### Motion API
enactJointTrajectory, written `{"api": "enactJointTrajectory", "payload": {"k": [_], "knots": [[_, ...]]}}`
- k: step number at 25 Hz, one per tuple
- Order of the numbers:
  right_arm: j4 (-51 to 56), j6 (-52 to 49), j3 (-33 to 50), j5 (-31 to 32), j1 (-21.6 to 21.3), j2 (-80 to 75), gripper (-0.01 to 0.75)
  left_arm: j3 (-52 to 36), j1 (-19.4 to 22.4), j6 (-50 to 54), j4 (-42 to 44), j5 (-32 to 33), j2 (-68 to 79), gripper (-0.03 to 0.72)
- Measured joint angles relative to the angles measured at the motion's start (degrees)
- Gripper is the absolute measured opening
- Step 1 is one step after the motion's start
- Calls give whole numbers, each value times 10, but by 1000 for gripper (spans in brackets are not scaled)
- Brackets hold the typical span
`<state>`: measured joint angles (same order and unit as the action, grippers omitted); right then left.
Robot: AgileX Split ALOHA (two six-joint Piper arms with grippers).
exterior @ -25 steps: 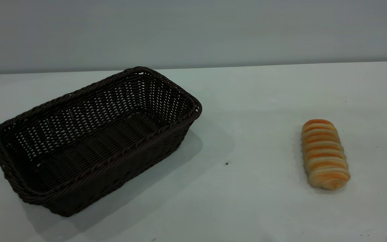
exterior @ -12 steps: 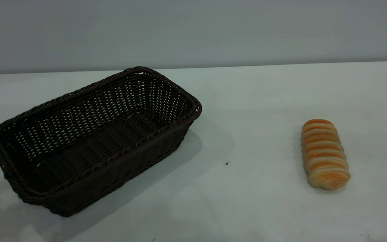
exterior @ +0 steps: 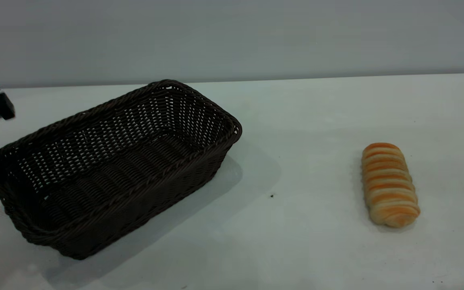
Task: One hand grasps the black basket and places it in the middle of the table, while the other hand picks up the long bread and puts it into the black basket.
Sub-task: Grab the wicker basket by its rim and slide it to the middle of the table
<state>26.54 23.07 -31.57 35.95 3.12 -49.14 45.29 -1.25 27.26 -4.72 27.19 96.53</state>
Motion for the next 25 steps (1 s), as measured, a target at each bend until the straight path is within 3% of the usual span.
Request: {"api": "enactJointTrajectory", "payload": {"k": [7, 13, 15, 19, 25], "knots": [[0, 0, 0, 2, 0, 0, 450, 3, 0, 5, -18, -60, 65, 560], [0, 0, 0, 4, 0, 0, 450, 3, -6, 5, -65, -163, 162, 549], [0, 1, 0, 4, 0, 0, 450, 3, -16, 0, -68, -187, 184, 503], [0, 1, 0, 4, 0, 0, 450, 8, -24, 8, -84, -208, 190, 268], [0, 3, 0, 4, 0, 0, 450, 8, -29, 3, -79, -191, 160, 271]]}}
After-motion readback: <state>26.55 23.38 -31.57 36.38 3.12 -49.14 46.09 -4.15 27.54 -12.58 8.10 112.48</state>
